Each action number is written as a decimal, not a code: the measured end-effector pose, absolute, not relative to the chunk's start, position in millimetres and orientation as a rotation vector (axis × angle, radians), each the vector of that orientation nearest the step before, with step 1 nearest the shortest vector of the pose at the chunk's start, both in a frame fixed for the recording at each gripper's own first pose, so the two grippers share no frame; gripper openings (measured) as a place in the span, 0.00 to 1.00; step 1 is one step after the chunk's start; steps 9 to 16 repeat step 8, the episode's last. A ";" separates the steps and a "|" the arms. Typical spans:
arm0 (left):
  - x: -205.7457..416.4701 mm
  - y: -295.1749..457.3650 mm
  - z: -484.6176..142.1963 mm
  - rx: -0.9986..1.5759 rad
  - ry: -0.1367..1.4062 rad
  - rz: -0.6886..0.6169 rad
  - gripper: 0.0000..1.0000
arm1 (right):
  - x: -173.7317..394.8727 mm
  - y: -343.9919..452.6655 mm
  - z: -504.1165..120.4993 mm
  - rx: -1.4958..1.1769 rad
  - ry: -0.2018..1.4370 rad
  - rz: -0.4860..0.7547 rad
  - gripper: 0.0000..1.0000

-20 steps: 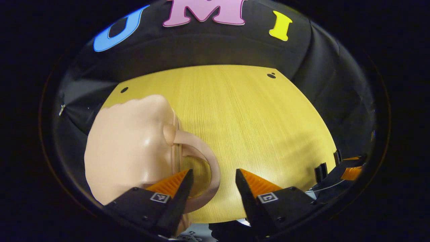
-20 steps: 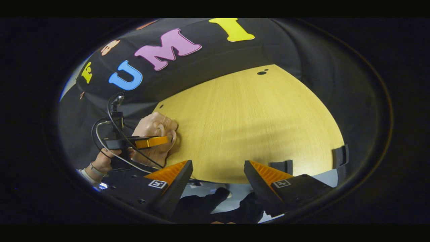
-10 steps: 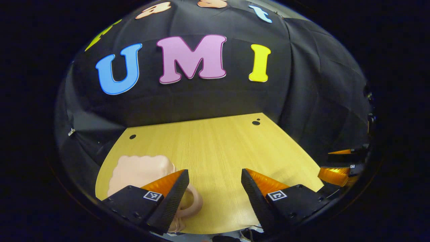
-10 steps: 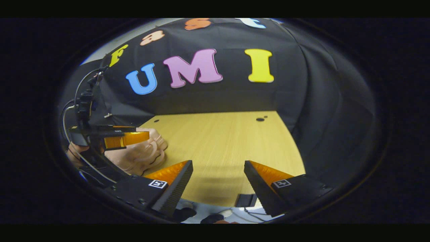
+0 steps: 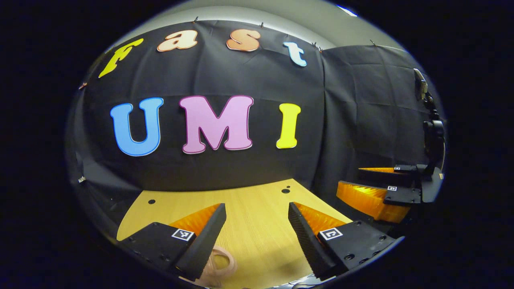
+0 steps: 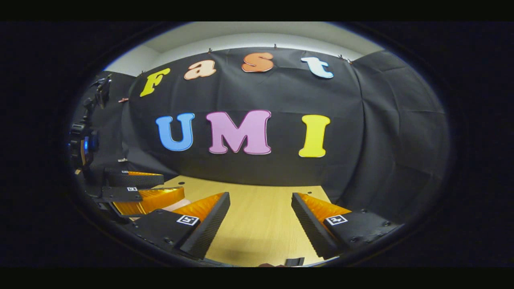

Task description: First open the suitcase, pack the skin care products into it, and then close the suitcase.

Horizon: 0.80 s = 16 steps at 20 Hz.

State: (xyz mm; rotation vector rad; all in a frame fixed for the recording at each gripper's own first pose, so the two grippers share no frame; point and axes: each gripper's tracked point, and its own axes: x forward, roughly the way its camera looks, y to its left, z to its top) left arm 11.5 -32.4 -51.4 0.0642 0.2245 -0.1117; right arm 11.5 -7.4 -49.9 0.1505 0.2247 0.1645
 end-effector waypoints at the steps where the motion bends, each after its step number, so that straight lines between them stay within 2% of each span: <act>1: 10.8 -30.2 -43.0 0.068 0.202 -0.121 0.97 | 12.0 -4.1 -41.2 0.153 0.208 0.158 0.98; 7: 12.5 -19.8 -31.4 0.035 0.171 -0.154 0.98 | 10.6 6.1 -13.6 0.095 0.137 0.126 0.98; 8: 12.9 -18.8 -26.7 0.028 0.157 -0.161 0.98 | 11.2 5.5 -11.3 0.079 0.127 0.121 0.90; 16: 12.9 -18.8 -26.7 0.028 0.157 -0.161 0.98 | 11.2 5.5 -11.3 0.079 0.127 0.121 0.90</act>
